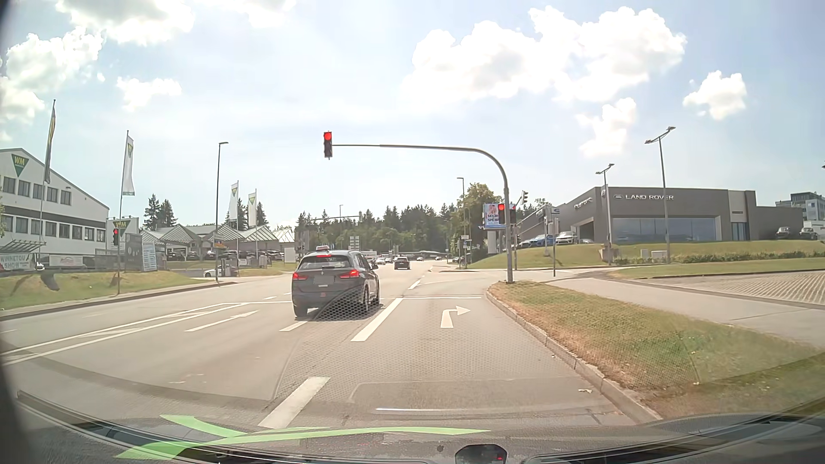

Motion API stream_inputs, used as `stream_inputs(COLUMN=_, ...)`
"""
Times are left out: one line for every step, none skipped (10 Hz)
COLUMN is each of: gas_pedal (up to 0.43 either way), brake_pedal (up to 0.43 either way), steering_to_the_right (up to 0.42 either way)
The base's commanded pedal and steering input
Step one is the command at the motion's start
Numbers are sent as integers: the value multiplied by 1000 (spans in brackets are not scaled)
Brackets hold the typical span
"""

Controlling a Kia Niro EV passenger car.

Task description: Follow the waypoints while adhering to traffic rules and regulations

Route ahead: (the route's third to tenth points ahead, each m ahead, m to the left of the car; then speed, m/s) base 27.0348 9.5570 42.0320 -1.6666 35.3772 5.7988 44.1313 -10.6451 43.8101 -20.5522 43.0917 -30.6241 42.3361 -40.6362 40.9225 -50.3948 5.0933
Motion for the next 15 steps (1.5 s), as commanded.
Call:
stream_inputs(gas_pedal=0, brake_pedal=0, steering_to_the_right=-5)
stream_inputs(gas_pedal=0, brake_pedal=0, steering_to_the_right=-5)
stream_inputs(gas_pedal=0, brake_pedal=0, steering_to_the_right=-5)
stream_inputs(gas_pedal=0, brake_pedal=0, steering_to_the_right=-5)
stream_inputs(gas_pedal=0, brake_pedal=0, steering_to_the_right=-5)
stream_inputs(gas_pedal=0, brake_pedal=0, steering_to_the_right=-5)
stream_inputs(gas_pedal=0, brake_pedal=0, steering_to_the_right=-3)
stream_inputs(gas_pedal=0, brake_pedal=0, steering_to_the_right=-2)
stream_inputs(gas_pedal=0, brake_pedal=0, steering_to_the_right=-2)
stream_inputs(gas_pedal=0, brake_pedal=0, steering_to_the_right=-3)
stream_inputs(gas_pedal=0, brake_pedal=0, steering_to_the_right=-2)
stream_inputs(gas_pedal=0, brake_pedal=0, steering_to_the_right=0)
stream_inputs(gas_pedal=0, brake_pedal=0, steering_to_the_right=3)
stream_inputs(gas_pedal=0, brake_pedal=6, steering_to_the_right=2)
stream_inputs(gas_pedal=0, brake_pedal=30, steering_to_the_right=2)
